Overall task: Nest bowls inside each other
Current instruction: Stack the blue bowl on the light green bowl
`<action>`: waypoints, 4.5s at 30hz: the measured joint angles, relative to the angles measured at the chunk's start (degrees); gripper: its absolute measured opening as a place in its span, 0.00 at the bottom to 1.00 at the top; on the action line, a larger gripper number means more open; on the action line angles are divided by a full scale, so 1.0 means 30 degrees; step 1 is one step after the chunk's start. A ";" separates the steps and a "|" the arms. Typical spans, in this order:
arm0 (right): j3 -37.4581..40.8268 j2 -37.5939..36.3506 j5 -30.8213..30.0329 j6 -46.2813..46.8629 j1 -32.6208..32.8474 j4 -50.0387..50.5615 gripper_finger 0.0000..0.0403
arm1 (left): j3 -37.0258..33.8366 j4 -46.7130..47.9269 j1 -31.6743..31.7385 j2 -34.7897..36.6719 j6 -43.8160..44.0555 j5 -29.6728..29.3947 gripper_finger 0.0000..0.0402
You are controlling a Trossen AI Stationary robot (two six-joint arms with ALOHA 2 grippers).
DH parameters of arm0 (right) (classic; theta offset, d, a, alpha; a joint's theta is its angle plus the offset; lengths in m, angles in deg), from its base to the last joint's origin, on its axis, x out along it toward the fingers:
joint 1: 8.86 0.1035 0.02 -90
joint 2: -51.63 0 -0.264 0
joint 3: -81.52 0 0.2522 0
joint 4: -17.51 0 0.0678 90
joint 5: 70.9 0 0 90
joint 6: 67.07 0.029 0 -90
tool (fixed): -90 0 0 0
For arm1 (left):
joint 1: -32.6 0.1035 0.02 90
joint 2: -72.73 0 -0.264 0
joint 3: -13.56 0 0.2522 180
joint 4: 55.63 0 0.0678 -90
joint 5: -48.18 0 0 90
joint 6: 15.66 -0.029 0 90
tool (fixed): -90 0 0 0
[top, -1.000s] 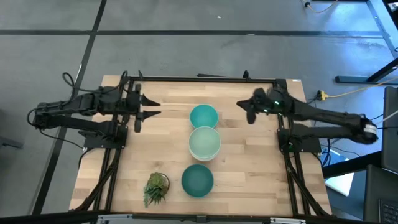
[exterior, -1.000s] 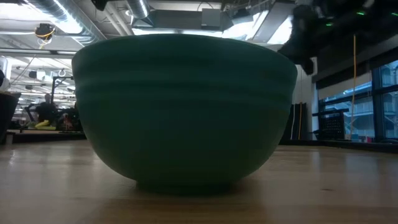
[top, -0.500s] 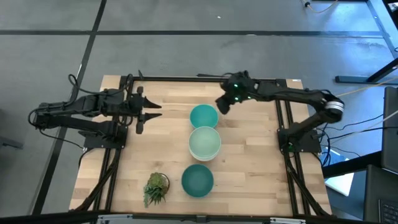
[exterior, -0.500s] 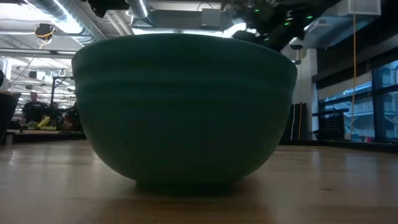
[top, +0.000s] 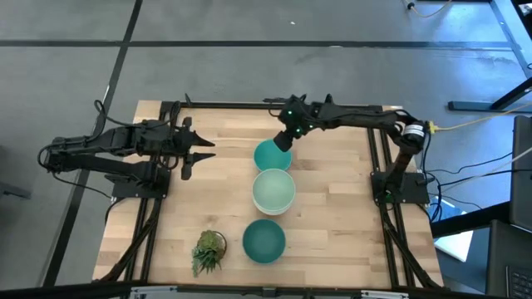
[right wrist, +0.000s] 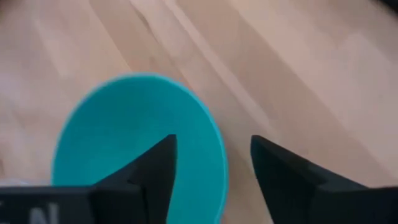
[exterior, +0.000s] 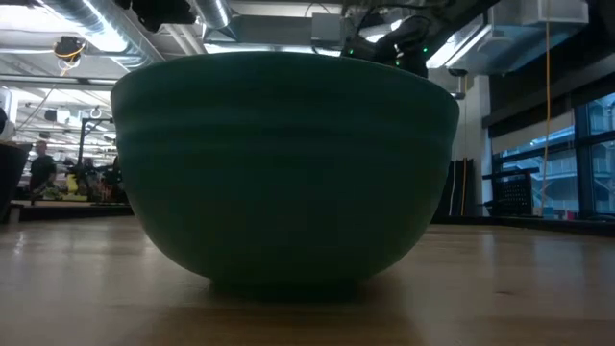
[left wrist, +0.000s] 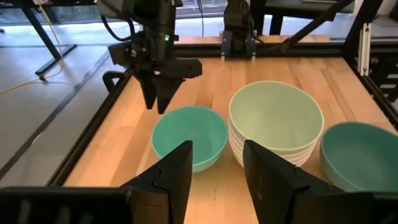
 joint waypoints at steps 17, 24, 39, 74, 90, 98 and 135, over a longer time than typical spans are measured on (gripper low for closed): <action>-0.0015 0.0294 -0.2021 -0.0483 0.0000 0.2908 0.57 | -0.0003 0.0096 0.0000 0.0000 -0.0950 0.0000 0.34; -0.0015 0.0294 -0.2079 -0.0475 0.0044 0.2893 0.56 | -0.0003 0.0096 0.0000 0.0000 -0.0957 0.0000 0.34; -0.0015 0.0712 -0.1267 0.0005 0.0056 0.2852 0.56 | -0.0003 0.0096 0.0000 0.0000 -0.0972 0.0000 0.34; -0.0413 0.1838 -0.0820 -0.0504 0.0088 0.2876 0.03 | -0.0003 0.0322 0.0002 -0.0002 -0.0964 0.0000 0.34; -1.0600 0.1831 -0.1365 -0.3067 -0.0292 1.1580 0.03 | -0.0003 0.0314 0.0007 -0.0002 -0.0964 0.0000 0.34; -1.3259 0.1787 -0.1282 -0.3030 0.2062 1.5484 0.03 | -0.0003 0.0309 0.0007 -0.0007 -0.0941 0.0002 0.34; -0.7533 0.1824 -0.0797 -0.0983 0.6499 1.0211 0.04 | -0.0003 0.0308 0.0000 -0.0007 0.0143 0.0219 0.34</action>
